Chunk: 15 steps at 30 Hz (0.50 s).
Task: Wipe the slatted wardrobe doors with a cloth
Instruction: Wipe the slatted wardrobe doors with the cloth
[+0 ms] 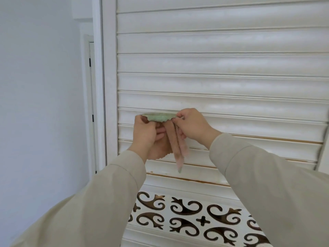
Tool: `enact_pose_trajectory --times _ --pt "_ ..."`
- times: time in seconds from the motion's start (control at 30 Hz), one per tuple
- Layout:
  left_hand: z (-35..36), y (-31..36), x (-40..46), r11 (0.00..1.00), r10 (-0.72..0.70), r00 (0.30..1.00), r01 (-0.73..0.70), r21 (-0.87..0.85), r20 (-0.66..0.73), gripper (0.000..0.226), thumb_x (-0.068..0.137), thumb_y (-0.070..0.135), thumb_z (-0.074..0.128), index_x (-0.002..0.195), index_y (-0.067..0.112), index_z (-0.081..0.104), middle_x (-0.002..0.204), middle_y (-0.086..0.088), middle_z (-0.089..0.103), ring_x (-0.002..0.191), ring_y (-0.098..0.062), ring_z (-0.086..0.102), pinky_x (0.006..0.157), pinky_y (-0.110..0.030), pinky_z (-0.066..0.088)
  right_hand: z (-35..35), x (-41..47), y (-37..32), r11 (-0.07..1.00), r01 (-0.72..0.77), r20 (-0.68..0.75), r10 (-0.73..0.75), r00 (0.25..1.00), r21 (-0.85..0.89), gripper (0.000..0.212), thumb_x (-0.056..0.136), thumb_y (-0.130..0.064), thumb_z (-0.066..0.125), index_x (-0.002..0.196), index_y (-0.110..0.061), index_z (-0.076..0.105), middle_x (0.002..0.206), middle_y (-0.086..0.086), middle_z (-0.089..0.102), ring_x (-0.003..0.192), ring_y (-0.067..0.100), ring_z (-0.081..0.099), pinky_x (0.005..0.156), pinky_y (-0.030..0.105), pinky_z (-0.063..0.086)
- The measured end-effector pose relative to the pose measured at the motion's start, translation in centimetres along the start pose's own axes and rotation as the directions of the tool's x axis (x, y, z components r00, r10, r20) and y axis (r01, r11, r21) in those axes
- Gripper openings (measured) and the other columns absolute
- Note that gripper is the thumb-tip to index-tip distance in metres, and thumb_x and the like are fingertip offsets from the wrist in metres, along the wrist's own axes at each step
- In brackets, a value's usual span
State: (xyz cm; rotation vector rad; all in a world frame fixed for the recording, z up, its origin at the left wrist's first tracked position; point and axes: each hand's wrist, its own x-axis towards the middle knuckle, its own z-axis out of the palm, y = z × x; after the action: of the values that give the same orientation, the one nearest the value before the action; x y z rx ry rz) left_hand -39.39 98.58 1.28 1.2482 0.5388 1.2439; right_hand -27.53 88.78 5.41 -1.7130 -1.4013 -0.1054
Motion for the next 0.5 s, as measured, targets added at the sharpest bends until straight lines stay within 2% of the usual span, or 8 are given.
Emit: enact_pose_trajectory --times 0.03,0.07,0.13,0.2,0.27,0.3,0.4,0.5 --pt "0.0 -0.2 0.0 0.999 -0.036 0.999 0.037 0.005 -0.030 0.009 0.098 0.022 0.054 0.104 0.014 0.054 0.076 -0.004 0.064 0.058 -0.017 0.070 0.056 -0.029 0.058 0.2 0.0 -0.1 1.000 -0.014 0.006 0.014 1.000 0.016 0.017 0.096 -0.019 0.059 0.087 -0.007 0.066 0.057 0.008 0.066 0.049 0.022 0.064 0.053 0.028 0.055" --pt "-0.1 -0.5 0.2 0.996 -0.084 0.995 0.086 0.032 -0.054 0.019 0.100 0.030 0.052 0.095 0.013 0.058 0.067 -0.003 0.060 0.051 -0.017 0.065 0.052 -0.027 0.055 0.5 -0.1 -0.2 0.998 -0.030 0.020 0.029 0.999 0.046 0.017 0.097 -0.019 0.058 0.087 -0.007 0.065 0.059 0.009 0.067 0.050 0.023 0.065 0.052 0.027 0.054" --pt "-0.1 -1.0 0.4 0.984 -0.148 0.988 0.152 0.095 -0.049 0.041 0.100 0.041 0.044 0.079 0.011 0.060 0.061 -0.005 0.063 0.055 -0.021 0.066 0.057 -0.028 0.055 1.0 -0.1 -0.4 0.992 -0.058 0.085 0.048 0.995 0.113 0.017 0.099 -0.018 0.056 0.087 -0.010 0.065 0.066 0.009 0.070 0.056 0.023 0.068 0.054 0.027 0.055" --pt "-0.3 -1.5 0.9 0.980 -0.116 0.993 0.117 0.158 -0.015 0.047 0.097 0.047 0.041 0.084 0.010 0.068 0.080 -0.007 0.074 0.077 -0.027 0.071 0.078 -0.039 0.059 1.4 0.0 -0.6 0.998 -0.016 0.130 0.009 0.991 0.053 0.021 0.099 -0.022 0.055 0.084 -0.014 0.067 0.070 0.006 0.071 0.064 0.022 0.070 0.058 0.028 0.055" --pt "-0.7 -2.1 1.4 0.942 0.025 0.999 -0.035 0.333 0.033 0.043 0.091 0.050 0.040 0.098 0.021 0.072 0.102 -0.005 0.073 0.097 -0.028 0.068 0.093 -0.048 0.053 1.5 0.2 -0.3 0.992 0.062 0.097 -0.051 0.994 -0.107 0.021 0.095 -0.025 0.056 0.083 -0.017 0.071 0.075 0.002 0.071 0.073 0.021 0.069 0.067 0.029 0.053" --pt "-1.1 -2.4 1.6 0.869 0.122 0.988 -0.151 0.472 0.092 0.041 0.090 0.048 0.042 0.103 0.023 0.072 0.109 -0.005 0.070 0.104 -0.027 0.064 0.097 -0.047 0.050 1.3 0.4 0.1 0.981 0.068 0.055 -0.059 0.997 -0.180 0.019 0.093 -0.023 0.055 0.090 -0.018 0.073 0.080 0.000 0.071 0.079 0.020 0.067 0.071 0.027 0.051" --pt "-1.8 -3.7 2.0 0.479 0.337 0.881 -0.465 0.745 0.332 0.031 0.095 0.029 0.054 0.115 0.013 0.072 0.121 -0.010 0.065 0.117 -0.028 0.055 0.102 -0.038 0.042 -0.2 0.7 1.9 0.957 -0.008 -0.092 -0.019 0.996 -0.290 0.022 0.091 -0.020 0.054 0.107 -0.018 0.069 0.101 0.001 0.068 0.096 0.020 0.062 0.080 0.025 0.045" --pt "-1.4 -4.3 1.7 0.188 0.388 0.822 -0.514 0.837 0.417 0.029 0.094 0.026 0.053 0.116 0.015 0.070 0.123 -0.006 0.062 0.121 -0.029 0.050 0.105 -0.039 0.037 -2.2 0.4 4.1 0.864 0.036 -0.321 -0.225 0.920 -0.503 0.021 0.087 -0.019 0.056 0.104 -0.012 0.068 0.105 0.011 0.061 0.100 0.034 0.056 0.085 0.039 0.049"
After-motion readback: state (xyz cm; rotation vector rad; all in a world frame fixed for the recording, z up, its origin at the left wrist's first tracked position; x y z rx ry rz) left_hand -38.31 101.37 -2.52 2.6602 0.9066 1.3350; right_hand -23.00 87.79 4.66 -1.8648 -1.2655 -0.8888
